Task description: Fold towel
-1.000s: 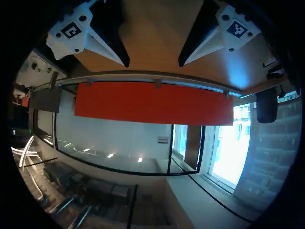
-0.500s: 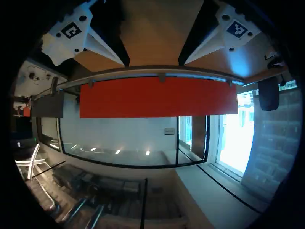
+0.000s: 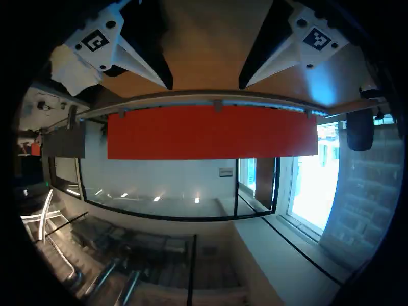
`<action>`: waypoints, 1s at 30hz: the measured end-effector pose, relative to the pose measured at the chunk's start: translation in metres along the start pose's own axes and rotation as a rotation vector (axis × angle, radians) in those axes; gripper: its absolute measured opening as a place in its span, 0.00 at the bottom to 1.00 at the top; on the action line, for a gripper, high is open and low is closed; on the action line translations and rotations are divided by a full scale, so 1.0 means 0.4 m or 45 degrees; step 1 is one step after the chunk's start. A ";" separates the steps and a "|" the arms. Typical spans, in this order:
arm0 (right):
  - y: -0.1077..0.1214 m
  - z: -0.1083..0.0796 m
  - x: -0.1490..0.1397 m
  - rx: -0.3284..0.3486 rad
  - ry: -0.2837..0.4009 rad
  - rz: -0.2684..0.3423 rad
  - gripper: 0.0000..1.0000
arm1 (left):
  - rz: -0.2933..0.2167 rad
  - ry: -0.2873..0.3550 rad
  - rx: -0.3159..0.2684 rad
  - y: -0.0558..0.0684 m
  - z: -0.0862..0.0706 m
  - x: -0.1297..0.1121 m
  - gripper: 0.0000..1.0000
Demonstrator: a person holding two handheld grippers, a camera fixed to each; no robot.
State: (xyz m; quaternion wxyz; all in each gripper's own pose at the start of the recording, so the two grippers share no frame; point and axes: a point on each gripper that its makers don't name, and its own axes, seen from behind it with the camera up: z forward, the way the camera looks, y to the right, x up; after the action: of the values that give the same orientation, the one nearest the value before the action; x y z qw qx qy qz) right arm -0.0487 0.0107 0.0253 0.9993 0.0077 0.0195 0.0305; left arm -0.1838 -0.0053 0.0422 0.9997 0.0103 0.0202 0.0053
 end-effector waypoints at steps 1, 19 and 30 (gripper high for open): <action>0.005 0.001 -0.009 -0.002 -0.001 0.008 0.99 | 0.000 0.000 0.000 0.000 0.000 0.000 0.94; 0.042 0.017 -0.184 -0.039 -0.049 0.101 0.99 | 0.000 0.000 0.000 0.002 0.000 -0.001 0.94; 0.060 0.017 -0.249 -0.067 -0.074 0.092 0.99 | 0.000 0.000 0.000 0.003 0.000 -0.002 0.94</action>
State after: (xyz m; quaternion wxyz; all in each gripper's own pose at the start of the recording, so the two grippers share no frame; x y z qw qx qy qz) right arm -0.1490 0.0283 0.0365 0.9976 -0.0169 -0.0104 0.0670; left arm -0.1848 -0.0040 0.0421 0.9997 0.0104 0.0203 0.0053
